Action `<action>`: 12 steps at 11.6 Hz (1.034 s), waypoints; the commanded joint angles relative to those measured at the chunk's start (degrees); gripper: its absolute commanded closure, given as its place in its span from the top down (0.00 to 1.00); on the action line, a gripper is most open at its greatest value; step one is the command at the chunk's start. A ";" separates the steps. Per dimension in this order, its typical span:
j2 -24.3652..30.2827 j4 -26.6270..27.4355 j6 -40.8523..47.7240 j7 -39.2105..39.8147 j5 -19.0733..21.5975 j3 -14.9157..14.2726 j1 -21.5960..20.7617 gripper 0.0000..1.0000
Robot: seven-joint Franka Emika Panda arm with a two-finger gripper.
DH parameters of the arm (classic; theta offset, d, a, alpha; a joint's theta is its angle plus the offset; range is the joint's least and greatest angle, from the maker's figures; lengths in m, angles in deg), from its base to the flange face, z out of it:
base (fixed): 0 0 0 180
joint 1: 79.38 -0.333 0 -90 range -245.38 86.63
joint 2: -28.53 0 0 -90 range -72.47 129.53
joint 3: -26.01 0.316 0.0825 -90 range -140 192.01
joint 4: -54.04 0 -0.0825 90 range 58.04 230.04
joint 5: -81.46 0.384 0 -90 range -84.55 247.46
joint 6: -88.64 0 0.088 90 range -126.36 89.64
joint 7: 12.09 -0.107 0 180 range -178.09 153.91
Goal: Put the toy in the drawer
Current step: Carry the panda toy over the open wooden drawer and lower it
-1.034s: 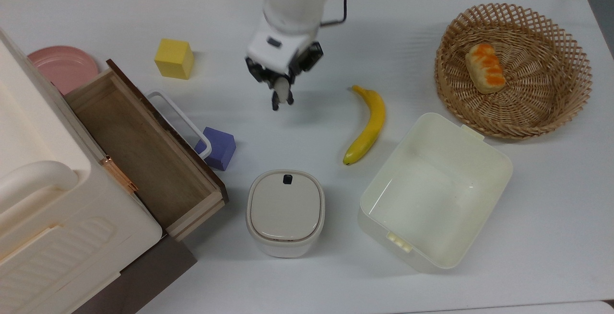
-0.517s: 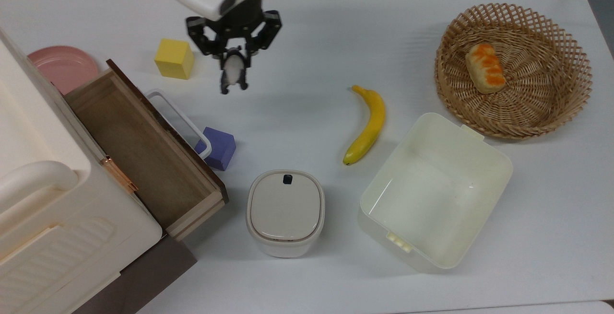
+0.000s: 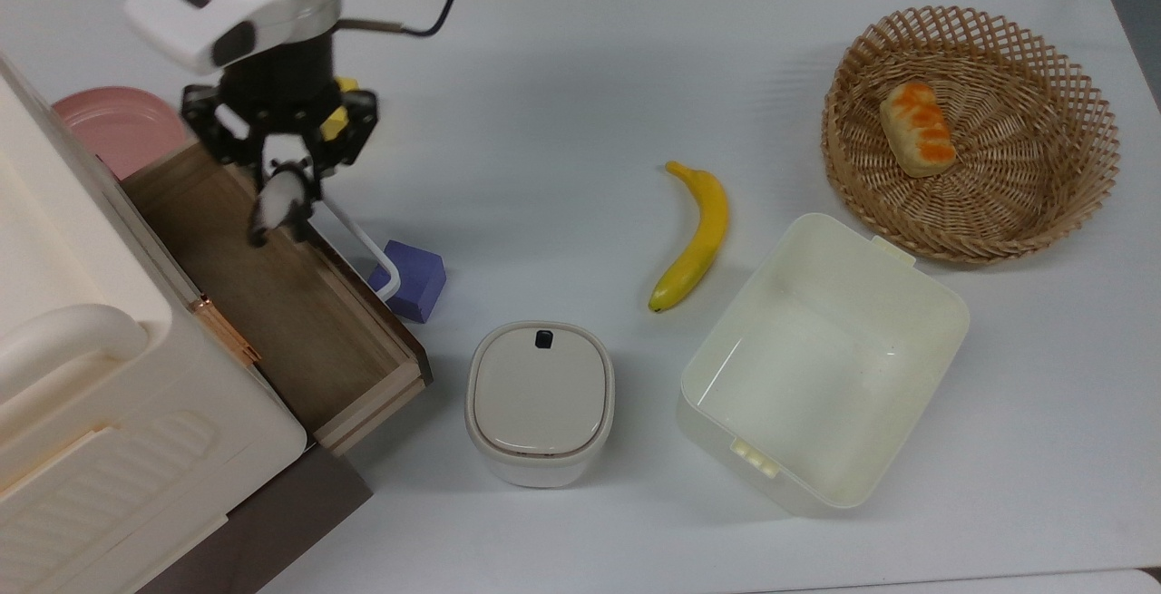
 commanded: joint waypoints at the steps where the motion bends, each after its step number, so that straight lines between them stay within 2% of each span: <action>1: -4.15 -2.76 -2.75 1.20 0.05 -1.98 0.72 0.20; 6: -9.16 -1.71 -6.87 1.90 -0.04 -3.57 1.34 0.20; 8: -9.08 -0.30 -7.50 1.82 0.05 -3.57 0.99 0.21; 9: -9.08 -0.30 -7.41 1.64 0.13 -3.57 0.99 0.25; 12: -8.73 0.32 -7.24 0.59 0.75 -3.57 0.72 0.71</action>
